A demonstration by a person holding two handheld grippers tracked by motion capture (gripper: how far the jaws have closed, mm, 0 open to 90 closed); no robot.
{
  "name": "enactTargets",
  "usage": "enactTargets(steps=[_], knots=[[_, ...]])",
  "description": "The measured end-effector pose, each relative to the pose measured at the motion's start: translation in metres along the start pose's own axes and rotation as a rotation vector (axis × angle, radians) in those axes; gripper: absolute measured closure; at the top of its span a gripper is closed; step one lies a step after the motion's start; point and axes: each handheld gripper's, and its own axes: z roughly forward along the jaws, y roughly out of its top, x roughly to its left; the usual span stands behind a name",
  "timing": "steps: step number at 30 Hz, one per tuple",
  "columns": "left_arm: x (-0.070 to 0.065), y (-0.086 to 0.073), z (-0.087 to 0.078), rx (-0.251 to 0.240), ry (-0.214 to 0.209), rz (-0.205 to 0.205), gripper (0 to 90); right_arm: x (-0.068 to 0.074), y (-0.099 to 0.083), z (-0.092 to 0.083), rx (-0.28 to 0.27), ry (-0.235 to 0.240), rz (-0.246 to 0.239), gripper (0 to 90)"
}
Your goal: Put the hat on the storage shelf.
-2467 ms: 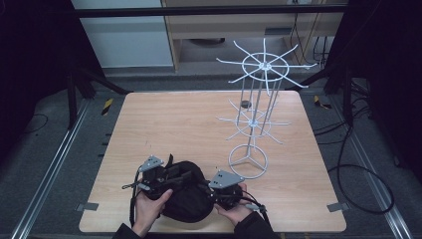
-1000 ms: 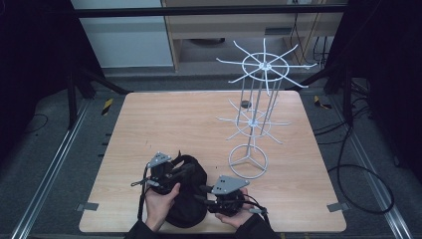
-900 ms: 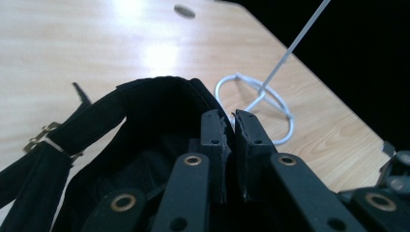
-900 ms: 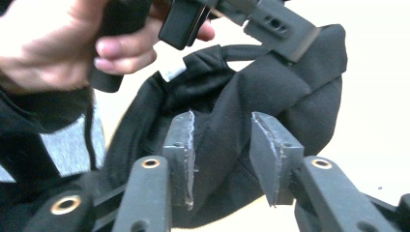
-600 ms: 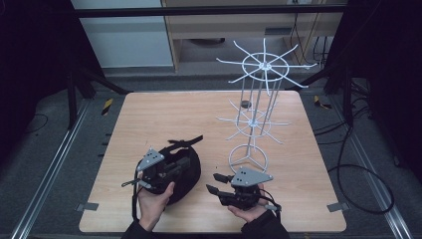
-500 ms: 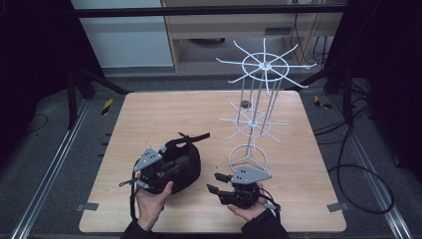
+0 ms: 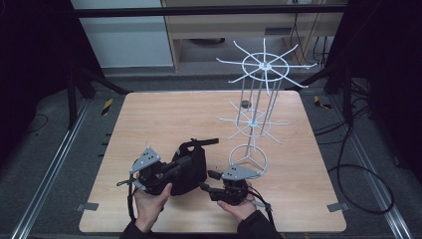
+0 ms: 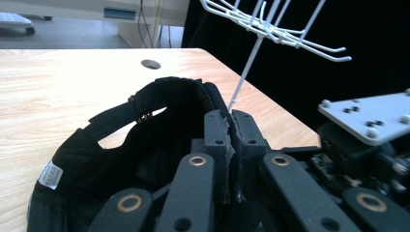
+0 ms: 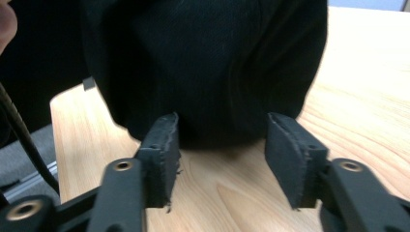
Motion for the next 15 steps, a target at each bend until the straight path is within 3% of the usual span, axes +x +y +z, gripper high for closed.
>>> enactTargets(steps=[5, 11, 15], knots=[[-0.003, -0.001, 0.000, -0.004, 0.002, 0.027, 86.0, 0.001, 0.001, -0.001, 0.008, 0.013, -0.014, 88.1], [0.000, 0.003, -0.011, -0.052, 0.016, 0.034, 85.9, 0.004, 0.019, -0.021, -0.012, 0.012, -0.064, 90.0], [0.004, -0.001, -0.013, -0.049, 0.029, 0.032, 85.9, 0.007, 0.032, -0.032, -0.007, -0.015, -0.092, 90.0]])
